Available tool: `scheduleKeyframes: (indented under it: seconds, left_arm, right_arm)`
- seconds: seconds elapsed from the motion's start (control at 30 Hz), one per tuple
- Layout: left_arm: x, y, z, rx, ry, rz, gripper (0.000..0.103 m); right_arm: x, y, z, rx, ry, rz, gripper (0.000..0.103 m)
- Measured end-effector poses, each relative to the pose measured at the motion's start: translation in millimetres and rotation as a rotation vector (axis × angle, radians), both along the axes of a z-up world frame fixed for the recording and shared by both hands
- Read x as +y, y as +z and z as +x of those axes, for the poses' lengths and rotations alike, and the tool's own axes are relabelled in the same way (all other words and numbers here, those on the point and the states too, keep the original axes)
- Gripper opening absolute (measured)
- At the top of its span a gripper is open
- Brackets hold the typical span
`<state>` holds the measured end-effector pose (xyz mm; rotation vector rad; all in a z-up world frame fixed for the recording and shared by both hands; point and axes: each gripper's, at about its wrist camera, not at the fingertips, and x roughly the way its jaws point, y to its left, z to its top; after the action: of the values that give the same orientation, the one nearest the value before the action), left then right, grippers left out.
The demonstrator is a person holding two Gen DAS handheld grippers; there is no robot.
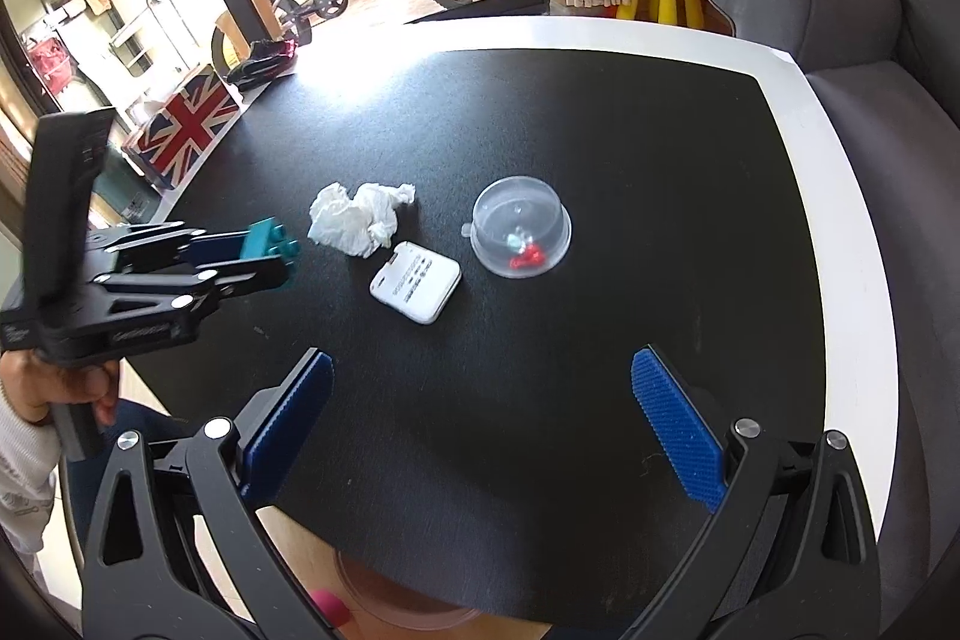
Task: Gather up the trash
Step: 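Grasp the clear plastic dome container with the right gripper while the left gripper holds the teal brick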
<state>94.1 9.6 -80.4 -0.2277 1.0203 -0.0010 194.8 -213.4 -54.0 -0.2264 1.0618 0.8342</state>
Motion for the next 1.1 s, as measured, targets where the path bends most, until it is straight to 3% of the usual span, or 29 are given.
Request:
scheduleKeyframes:
  seconds: [0.77,0.8,0.87,1.0,1.03,1.1]
  left_arm:
    - [25,-3,-19,-0.006,0.046,-0.018,0.037]
    - [26,-4,-19,-0.005,0.047,-0.018,0.037]
    - [29,-4,-20,-0.006,0.05,-0.02,0.037]
    - [30,-6,-20,-0.003,0.054,-0.024,0.037]
    - [30,-7,-20,-0.002,0.054,-0.025,0.037]
    - [30,-8,-20,0.0,0.054,-0.026,0.037]
  right_arm:
    - [72,-43,70,0.033,0.047,-0.157,0.097]
    - [74,-45,71,0.036,0.049,-0.159,0.096]
    - [78,-49,73,0.039,0.052,-0.17,0.081]
    - [83,-54,76,0.035,0.058,-0.183,0.067]
    - [83,-55,77,0.031,0.057,-0.187,0.059]
    - [83,-56,76,0.02,0.058,-0.193,0.056]
